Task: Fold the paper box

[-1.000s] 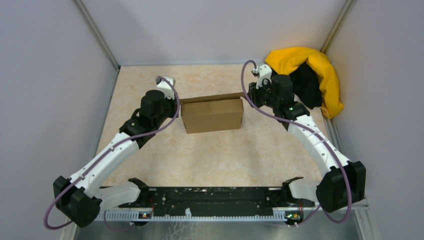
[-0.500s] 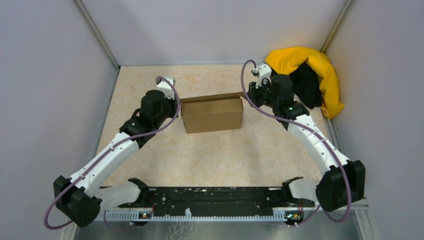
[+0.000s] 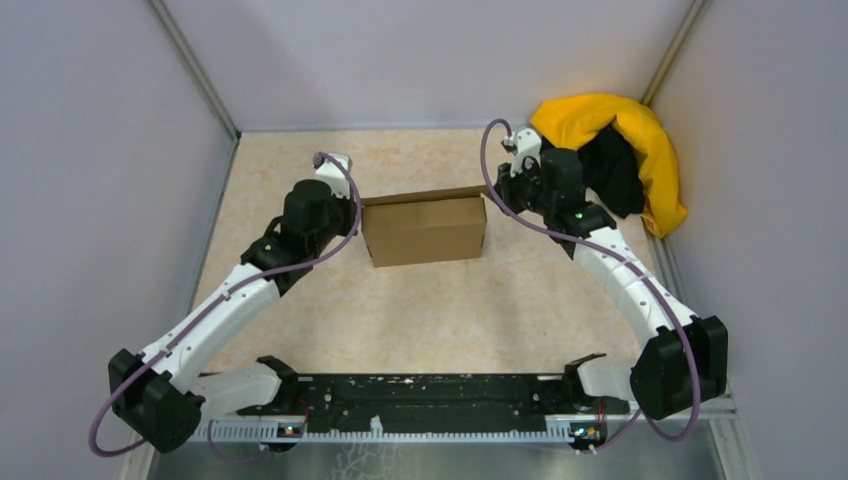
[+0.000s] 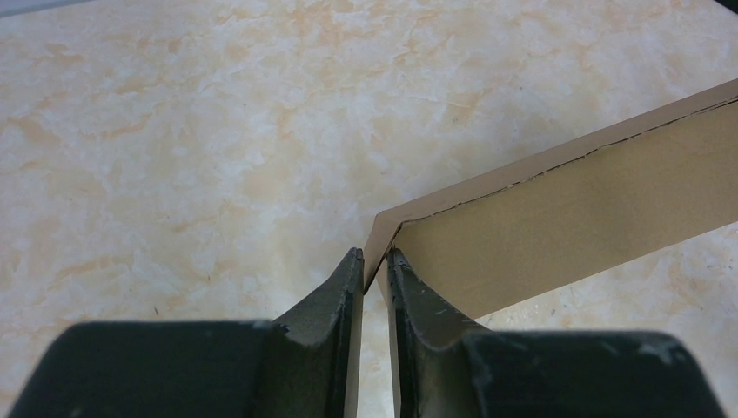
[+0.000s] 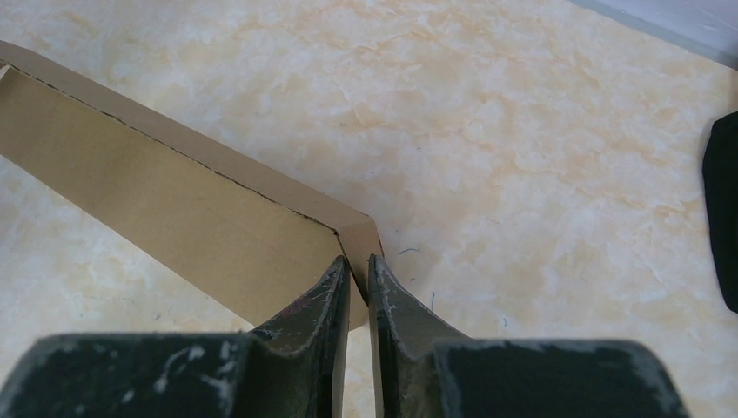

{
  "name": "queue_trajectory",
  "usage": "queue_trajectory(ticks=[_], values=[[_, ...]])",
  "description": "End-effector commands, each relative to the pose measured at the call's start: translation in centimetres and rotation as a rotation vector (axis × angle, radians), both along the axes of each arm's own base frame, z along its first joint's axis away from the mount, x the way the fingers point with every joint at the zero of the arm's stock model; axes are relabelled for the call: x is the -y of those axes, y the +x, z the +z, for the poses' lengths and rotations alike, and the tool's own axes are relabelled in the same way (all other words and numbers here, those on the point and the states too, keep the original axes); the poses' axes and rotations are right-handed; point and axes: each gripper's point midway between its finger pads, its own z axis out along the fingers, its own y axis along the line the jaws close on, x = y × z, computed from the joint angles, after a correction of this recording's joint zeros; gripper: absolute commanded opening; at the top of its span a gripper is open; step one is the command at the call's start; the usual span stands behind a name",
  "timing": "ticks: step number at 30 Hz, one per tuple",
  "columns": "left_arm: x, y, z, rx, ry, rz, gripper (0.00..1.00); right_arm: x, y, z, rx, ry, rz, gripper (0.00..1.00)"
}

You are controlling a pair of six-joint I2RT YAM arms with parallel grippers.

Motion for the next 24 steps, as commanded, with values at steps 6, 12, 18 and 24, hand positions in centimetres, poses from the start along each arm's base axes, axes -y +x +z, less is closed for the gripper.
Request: queue_trajectory(ticks=[6, 12, 18, 24], values=[[0.3, 0.6, 1.6, 0.03, -0.029, 0.012, 0.2, -0.4, 1.2, 4.0, 0.1, 0.052, -0.001, 0.08], [0.7, 0.7, 1.8, 0.015, -0.048, 0.011, 0.19, -0.7, 1.1, 4.1, 0.098, 0.046, -0.006, 0.04], [1.0, 1.0, 1.5, -0.01, -0.058, 0.02, 0.17, -1.0, 1.1, 3.9, 0.087, 0.033, -0.017, 0.01], [1.3, 1.1, 0.9, -0.037, -0.072, 0.023, 0.17, -1.4, 1.1, 3.7, 0.065, 0.03, -0.025, 0.0]])
